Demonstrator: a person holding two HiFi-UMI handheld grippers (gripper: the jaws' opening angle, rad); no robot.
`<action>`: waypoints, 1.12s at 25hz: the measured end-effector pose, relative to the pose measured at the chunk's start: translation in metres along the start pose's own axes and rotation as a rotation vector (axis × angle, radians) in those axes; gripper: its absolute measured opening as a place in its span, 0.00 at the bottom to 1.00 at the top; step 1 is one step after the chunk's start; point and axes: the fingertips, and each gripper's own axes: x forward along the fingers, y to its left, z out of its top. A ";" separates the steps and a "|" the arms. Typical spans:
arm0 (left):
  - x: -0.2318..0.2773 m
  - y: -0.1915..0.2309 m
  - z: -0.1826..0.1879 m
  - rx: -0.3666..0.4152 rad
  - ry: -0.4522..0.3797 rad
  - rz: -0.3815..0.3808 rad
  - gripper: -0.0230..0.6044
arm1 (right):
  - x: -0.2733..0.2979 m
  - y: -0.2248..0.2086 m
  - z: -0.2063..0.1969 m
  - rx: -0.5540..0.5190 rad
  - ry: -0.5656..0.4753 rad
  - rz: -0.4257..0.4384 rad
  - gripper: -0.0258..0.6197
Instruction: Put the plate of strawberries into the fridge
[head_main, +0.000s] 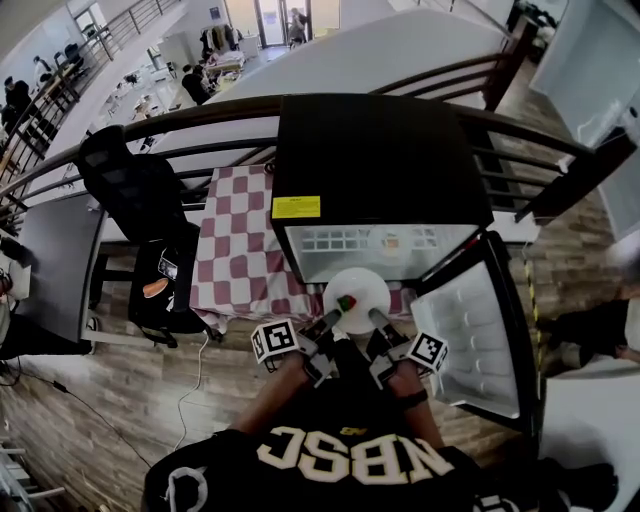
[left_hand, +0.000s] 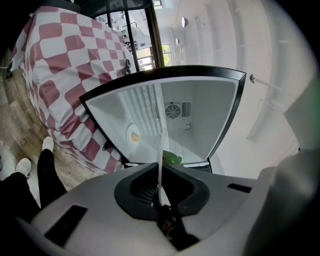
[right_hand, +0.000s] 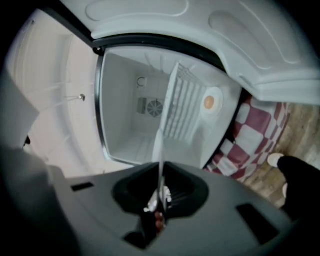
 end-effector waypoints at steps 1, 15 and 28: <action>0.003 0.000 0.003 -0.002 -0.001 0.003 0.08 | 0.004 0.000 0.004 0.004 0.002 0.004 0.11; 0.041 -0.003 0.055 -0.010 -0.028 0.013 0.08 | 0.054 0.012 0.050 0.000 0.017 0.044 0.11; 0.069 -0.007 0.082 -0.017 -0.044 0.012 0.08 | 0.083 0.015 0.082 0.002 0.024 0.056 0.11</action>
